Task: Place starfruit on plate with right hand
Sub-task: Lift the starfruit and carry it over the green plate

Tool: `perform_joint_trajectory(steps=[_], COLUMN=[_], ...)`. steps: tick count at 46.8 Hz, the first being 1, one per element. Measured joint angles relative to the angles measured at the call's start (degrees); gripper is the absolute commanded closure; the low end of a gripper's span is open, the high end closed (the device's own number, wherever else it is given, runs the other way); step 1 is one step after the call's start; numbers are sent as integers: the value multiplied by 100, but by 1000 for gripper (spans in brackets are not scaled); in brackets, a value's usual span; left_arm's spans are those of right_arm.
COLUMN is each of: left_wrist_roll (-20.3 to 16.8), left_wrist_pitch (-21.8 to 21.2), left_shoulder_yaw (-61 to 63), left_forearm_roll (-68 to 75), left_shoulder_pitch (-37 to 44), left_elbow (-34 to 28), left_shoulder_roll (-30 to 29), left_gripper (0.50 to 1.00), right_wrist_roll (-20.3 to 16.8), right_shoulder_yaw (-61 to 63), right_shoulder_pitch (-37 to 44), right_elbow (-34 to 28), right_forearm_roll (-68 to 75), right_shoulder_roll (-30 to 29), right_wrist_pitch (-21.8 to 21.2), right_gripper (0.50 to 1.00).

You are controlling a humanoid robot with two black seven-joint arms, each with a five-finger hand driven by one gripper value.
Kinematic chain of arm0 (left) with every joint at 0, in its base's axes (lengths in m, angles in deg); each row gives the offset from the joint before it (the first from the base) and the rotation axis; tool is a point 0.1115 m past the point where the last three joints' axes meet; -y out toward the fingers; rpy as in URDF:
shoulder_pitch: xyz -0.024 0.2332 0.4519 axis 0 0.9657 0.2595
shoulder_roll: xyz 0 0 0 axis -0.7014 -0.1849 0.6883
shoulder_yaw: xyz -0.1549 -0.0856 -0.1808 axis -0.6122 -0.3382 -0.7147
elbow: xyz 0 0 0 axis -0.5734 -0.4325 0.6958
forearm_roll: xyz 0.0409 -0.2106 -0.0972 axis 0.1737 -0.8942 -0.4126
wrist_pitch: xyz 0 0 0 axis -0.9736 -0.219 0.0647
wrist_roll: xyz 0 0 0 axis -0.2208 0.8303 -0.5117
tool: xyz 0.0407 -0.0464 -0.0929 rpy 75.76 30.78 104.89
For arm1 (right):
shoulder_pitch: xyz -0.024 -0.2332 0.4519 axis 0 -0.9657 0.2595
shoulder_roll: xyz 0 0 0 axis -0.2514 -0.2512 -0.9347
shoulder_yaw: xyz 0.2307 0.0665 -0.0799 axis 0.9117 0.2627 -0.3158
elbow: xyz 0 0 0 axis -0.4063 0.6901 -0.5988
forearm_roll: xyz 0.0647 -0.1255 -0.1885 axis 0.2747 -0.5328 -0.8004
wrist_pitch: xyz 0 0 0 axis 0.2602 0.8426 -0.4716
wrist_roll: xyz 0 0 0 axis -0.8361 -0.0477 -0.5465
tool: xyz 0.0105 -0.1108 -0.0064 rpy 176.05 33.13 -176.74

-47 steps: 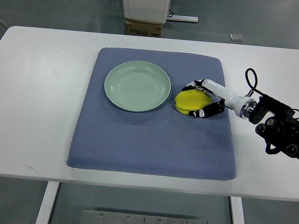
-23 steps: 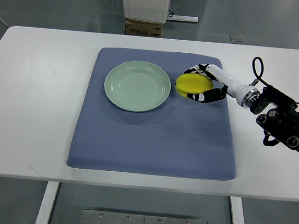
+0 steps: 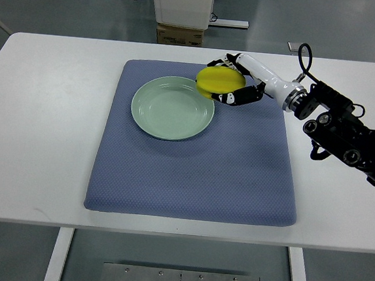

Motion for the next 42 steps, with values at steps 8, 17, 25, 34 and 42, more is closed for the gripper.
perform_joint_trajectory(steps=[8, 17, 25, 34, 42], left_wrist_roll=[0, 0, 0, 0, 0], left_wrist_pitch=[0, 0, 0, 0, 0], left_shoulder_yaw=[1, 2, -1, -1, 1], left_forearm_roll=[0, -1, 0, 0, -2], left_shoulder_pitch=[4, 4, 1, 6, 4], left_elbow=[0, 0, 0, 0, -1], left_shoulder_roll=[0, 0, 0, 0, 0], left_gripper=[500, 500, 500, 500, 500], right_wrist_roll=[-241, -552, -761, -946, -1130], right_shoulder_yaw=[-14, -18, -127, -540, -849], right_shoulder_pitch=[217, 283, 351, 425, 440], right_elbow=[34, 136, 191, 240, 209], right_forearm_roll=[71, 72, 64, 57, 35], right_shoulder_roll=[-383, -847, -919, -922, -922], right_wrist_pitch=[-5, 36, 52, 52, 52], right_gripper=[1000, 1000, 1000, 1000, 1000])
